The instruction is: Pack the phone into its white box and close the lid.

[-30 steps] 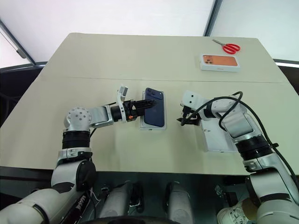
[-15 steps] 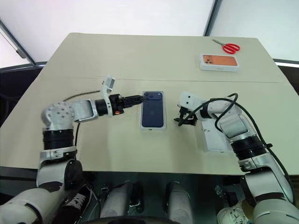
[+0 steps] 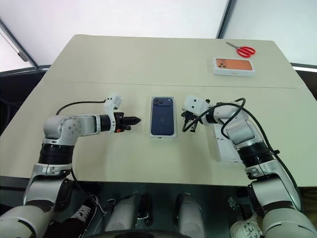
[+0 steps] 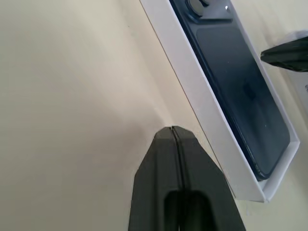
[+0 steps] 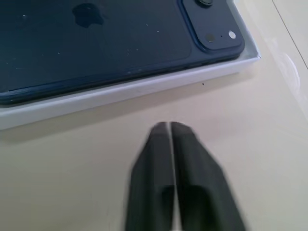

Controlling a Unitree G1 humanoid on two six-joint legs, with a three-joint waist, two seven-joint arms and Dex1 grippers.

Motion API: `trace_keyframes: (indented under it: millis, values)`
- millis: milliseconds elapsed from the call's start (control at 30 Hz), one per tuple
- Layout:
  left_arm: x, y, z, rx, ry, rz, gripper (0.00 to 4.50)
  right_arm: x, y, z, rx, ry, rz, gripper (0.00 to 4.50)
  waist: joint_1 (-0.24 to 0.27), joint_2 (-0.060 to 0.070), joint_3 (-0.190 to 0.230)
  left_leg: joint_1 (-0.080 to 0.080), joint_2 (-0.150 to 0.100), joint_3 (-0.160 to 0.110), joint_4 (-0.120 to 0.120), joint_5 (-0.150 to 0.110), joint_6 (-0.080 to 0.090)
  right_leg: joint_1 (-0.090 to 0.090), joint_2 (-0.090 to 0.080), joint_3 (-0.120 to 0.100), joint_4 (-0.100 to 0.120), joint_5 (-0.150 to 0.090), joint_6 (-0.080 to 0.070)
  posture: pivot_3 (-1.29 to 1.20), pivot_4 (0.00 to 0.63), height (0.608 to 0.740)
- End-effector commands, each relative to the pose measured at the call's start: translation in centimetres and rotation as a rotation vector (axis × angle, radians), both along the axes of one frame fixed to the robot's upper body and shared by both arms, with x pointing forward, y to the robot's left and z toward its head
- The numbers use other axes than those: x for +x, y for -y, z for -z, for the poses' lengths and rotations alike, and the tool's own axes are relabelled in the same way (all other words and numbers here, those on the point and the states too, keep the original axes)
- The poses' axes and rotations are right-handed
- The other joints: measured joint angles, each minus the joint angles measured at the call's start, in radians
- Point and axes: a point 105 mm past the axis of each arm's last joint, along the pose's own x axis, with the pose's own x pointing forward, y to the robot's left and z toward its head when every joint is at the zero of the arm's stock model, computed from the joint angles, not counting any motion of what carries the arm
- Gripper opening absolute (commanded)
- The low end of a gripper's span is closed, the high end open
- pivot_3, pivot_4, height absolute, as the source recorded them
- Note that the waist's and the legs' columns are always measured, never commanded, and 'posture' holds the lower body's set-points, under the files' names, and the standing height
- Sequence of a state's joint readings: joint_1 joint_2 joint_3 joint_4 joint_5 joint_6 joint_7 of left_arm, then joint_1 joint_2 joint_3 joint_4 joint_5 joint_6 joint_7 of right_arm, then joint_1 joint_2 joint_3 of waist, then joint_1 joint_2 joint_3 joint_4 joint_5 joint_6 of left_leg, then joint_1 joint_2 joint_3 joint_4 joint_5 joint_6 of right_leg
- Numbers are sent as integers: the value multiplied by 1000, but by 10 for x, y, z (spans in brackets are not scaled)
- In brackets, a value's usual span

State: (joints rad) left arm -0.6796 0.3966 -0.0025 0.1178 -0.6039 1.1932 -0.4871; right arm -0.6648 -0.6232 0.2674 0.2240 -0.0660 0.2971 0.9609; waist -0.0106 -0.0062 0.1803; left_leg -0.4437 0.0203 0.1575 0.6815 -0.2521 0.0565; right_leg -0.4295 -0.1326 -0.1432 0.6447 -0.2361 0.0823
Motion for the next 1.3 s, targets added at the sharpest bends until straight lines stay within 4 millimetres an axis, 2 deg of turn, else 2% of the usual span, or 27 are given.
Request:
trace_keyframes:
  millis: [33,100,267,433,733,900,1100,1300]
  values:
    - [1,23,3,59,58,95,47,3,-5,1,12,25,6,20,-1,0,0,0,0,0,0,0,0,0,0,0,0,0,0,0,150,738]
    - [3,36,2,-1,26,108,47,-1,-9,3,28,-7,-5,20,2,0,0,0,0,0,0,0,0,0,0,0,0,0,0,0,150,738]
    - [-3,65,15,81,40,232,47,-3,-6,2,12,7,-7,20,3,1,0,0,0,0,0,0,0,0,0,0,0,0,0,0,150,738]
    - [-4,84,14,68,53,293,47,-15,17,6,-8,-32,26,20,26,1,-1,0,-1,0,1,0,0,1,-1,0,-1,0,0,0,150,738]
    - [-4,115,15,56,76,367,47,-36,51,9,-38,-67,106,20,30,1,-1,-1,-1,-4,0,-1,1,5,-2,-4,-10,0,-1,0,150,738]
    - [-14,138,14,51,90,474,47,-46,74,8,-63,-93,167,20,48,1,-1,-1,-1,-5,1,-2,3,6,-2,-5,-12,0,-1,0,150,738]
    - [-9,147,12,44,95,470,47,-48,89,8,-90,-82,207,20,52,1,-1,-1,-1,-5,1,-3,4,6,-2,-5,-14,0,-1,0,150,738]
    - [-3,144,12,58,112,471,47,-56,87,10,-68,-118,214,20,51,1,-1,-1,-1,-5,1,-3,5,7,-2,-5,-14,0,-1,0,150,738]
